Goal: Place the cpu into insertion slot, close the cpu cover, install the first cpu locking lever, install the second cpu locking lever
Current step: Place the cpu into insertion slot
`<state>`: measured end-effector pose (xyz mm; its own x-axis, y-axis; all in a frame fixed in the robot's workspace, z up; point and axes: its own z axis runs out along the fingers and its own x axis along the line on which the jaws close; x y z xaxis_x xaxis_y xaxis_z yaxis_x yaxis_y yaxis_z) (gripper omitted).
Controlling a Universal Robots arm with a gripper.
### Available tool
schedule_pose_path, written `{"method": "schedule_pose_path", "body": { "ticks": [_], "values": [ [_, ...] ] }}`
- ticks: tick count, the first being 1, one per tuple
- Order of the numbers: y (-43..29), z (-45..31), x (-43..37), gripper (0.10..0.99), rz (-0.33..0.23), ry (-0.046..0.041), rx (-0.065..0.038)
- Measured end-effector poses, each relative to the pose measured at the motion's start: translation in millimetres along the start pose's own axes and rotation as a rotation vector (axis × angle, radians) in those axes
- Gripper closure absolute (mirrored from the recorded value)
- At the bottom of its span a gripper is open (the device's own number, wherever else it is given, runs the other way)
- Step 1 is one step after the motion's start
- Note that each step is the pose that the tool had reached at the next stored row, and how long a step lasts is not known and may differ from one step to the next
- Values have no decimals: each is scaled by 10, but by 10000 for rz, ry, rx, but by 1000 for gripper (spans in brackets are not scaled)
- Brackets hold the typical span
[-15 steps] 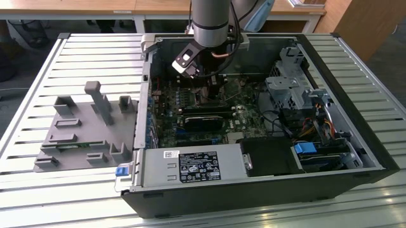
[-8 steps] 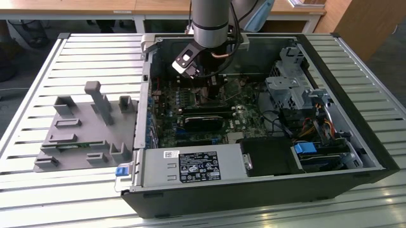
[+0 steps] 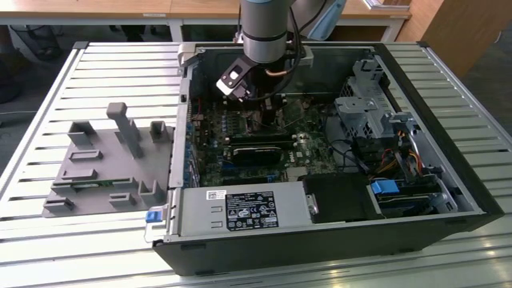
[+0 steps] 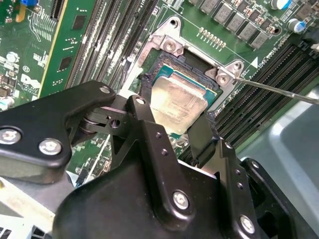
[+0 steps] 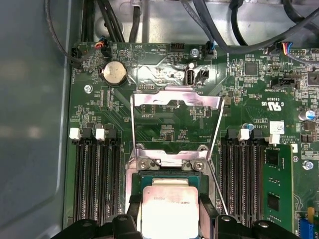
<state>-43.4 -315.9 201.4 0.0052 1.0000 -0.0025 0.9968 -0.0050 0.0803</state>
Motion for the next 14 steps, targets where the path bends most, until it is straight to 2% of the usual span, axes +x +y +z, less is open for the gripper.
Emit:
{"method": "schedule_pose_path", "body": {
  "ticks": [14],
  "values": [
    [-9, 49, 0, 549, 78, -10, 0]
  ]
}}
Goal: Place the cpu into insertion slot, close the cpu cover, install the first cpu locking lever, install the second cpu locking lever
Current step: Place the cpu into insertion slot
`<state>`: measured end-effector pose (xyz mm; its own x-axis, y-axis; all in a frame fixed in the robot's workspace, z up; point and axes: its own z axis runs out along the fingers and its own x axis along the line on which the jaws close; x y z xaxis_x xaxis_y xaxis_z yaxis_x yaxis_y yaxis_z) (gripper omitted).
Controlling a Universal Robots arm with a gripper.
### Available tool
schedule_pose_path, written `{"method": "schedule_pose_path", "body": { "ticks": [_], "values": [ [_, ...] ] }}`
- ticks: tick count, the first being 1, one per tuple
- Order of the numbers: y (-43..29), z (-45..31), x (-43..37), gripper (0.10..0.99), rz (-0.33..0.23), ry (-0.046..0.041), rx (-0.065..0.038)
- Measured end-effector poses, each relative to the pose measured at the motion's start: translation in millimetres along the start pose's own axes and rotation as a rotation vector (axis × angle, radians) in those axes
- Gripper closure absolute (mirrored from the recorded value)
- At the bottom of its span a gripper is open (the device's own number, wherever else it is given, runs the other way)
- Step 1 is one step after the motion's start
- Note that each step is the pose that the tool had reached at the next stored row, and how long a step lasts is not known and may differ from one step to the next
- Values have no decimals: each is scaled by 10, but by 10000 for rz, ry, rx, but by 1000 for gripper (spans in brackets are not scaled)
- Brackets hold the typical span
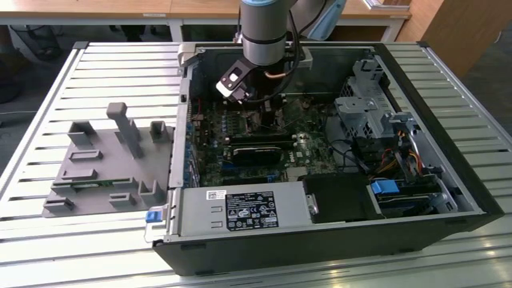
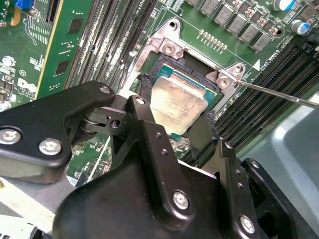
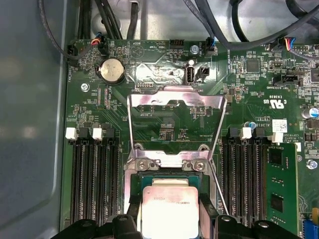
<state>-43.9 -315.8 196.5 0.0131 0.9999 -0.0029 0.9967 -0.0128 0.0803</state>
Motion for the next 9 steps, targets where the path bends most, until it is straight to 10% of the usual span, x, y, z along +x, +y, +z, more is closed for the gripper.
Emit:
{"method": "schedule_pose_path", "body": {
  "ticks": [9],
  "values": [
    [-3, 28, 0, 549, 24, -5, 2]
  ]
}}
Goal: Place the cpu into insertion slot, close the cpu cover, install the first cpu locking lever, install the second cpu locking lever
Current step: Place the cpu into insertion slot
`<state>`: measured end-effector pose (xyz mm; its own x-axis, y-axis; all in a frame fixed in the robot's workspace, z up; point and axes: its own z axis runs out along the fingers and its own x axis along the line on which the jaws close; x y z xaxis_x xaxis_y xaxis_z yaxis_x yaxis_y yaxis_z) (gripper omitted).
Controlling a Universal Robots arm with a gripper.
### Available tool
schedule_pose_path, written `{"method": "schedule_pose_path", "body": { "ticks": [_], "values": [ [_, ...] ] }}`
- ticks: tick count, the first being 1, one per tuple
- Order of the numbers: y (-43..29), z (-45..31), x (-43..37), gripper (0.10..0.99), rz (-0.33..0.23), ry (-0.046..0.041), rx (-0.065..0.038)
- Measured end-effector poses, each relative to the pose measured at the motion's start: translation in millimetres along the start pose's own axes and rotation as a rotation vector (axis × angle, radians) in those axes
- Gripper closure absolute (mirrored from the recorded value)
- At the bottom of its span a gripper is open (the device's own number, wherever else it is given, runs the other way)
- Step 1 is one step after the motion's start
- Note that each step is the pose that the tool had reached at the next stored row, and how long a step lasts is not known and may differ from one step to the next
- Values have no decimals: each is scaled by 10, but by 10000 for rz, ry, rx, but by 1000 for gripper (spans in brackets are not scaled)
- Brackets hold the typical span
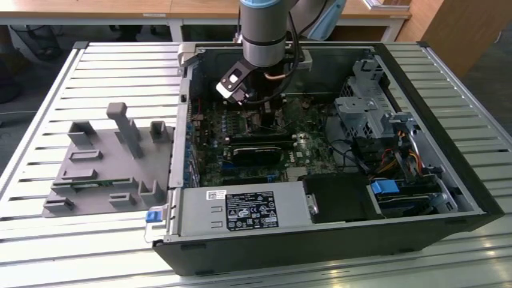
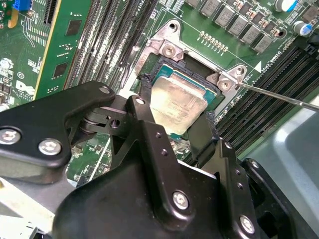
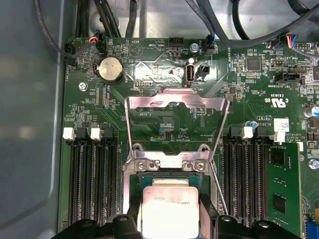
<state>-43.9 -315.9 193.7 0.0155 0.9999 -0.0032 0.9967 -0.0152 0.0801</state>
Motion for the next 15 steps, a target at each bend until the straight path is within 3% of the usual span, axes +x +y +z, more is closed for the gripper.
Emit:
{"method": "schedule_pose_path", "body": {
  "ticks": [10, 12, 14, 15],
  "values": [
    [0, 2, 0, 549, 0, 3, -2],
    [0, 2, 0, 482, 0, 3, -2],
    [0, 2, 0, 482, 0, 3, -2],
    [0, 2, 0, 416, 0, 2, -2]
  ]
}}
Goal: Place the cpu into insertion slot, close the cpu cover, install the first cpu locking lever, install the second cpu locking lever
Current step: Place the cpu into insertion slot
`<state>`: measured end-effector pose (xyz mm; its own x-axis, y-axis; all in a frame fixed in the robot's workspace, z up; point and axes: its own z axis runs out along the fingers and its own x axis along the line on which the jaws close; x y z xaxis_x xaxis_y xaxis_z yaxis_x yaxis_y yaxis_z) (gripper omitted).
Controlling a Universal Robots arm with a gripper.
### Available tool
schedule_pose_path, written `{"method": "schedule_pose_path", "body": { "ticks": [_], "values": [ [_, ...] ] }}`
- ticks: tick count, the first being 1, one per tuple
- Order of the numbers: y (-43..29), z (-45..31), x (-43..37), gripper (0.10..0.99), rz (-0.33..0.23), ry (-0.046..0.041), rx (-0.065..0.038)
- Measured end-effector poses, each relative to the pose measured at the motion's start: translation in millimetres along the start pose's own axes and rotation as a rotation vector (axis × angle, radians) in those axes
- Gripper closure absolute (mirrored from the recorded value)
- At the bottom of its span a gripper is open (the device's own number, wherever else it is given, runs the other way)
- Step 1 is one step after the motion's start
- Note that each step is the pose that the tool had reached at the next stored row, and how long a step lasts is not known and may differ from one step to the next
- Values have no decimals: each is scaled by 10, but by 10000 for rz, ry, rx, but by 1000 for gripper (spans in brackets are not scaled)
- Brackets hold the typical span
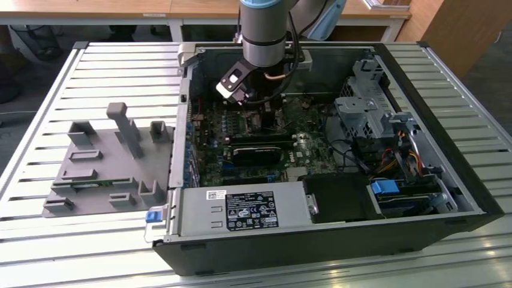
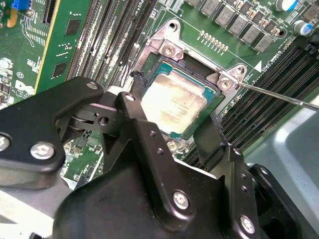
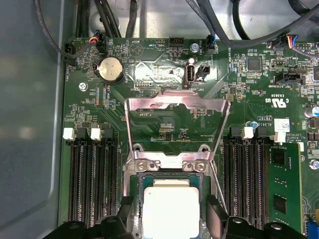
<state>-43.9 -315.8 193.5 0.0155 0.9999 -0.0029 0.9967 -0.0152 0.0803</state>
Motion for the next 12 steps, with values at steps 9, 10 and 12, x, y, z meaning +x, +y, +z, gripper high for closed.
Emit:
{"method": "schedule_pose_path", "body": {
  "ticks": [9, 10, 12],
  "values": [
    [2, -28, 0, 416, 0, -1, 1],
    [4, -48, 0, 416, 1, 0, 0],
    [7, -85, 0, 427, 1, -1, 0]
  ]
}}
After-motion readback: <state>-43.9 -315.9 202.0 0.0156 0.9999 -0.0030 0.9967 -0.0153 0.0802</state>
